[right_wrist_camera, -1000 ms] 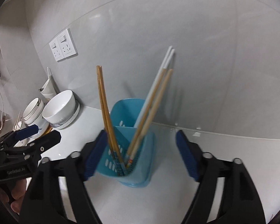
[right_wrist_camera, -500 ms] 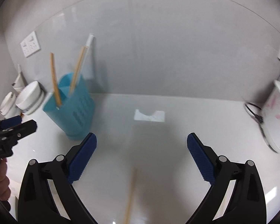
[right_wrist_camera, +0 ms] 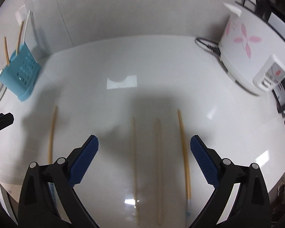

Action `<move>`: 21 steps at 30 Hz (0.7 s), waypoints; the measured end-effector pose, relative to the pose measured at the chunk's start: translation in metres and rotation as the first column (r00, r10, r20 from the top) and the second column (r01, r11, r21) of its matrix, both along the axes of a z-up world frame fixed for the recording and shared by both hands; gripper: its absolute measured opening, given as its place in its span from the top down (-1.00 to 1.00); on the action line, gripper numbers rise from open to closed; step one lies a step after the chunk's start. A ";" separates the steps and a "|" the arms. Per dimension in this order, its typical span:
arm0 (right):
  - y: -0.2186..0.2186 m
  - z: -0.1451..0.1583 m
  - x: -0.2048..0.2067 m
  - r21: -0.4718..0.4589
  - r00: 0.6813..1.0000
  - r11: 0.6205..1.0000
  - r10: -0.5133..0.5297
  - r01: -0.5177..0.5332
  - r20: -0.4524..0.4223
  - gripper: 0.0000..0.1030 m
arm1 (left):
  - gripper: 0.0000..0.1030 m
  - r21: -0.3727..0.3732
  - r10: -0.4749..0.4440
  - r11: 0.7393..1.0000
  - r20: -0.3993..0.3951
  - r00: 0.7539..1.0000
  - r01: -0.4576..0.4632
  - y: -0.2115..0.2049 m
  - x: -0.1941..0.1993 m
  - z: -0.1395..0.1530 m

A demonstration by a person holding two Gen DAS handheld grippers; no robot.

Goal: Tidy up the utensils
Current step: 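Move both open grippers back over the remaining chopsticks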

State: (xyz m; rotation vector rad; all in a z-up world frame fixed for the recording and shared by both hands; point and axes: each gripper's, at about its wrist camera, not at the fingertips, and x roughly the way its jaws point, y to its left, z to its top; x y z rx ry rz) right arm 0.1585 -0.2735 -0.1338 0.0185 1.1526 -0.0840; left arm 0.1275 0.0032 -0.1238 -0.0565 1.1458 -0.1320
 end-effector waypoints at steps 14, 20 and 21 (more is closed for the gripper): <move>-0.015 -0.031 -0.015 -0.022 0.977 1.000 -0.027 0.023 -0.213 -0.44 | -0.87 0.079 -0.004 0.997 -0.183 0.983 0.019 -0.051 -0.015 -0.057; -0.012 -0.043 -0.009 -0.007 0.957 1.000 -0.011 0.009 -0.288 -0.14 | -0.79 0.103 0.011 0.995 -0.247 0.969 0.015 -0.057 -0.018 -0.070; -0.011 -0.045 -0.008 -0.001 0.952 1.000 -0.005 0.005 -0.305 -0.09 | -0.76 0.110 0.015 0.994 -0.258 0.966 0.014 -0.059 -0.019 -0.073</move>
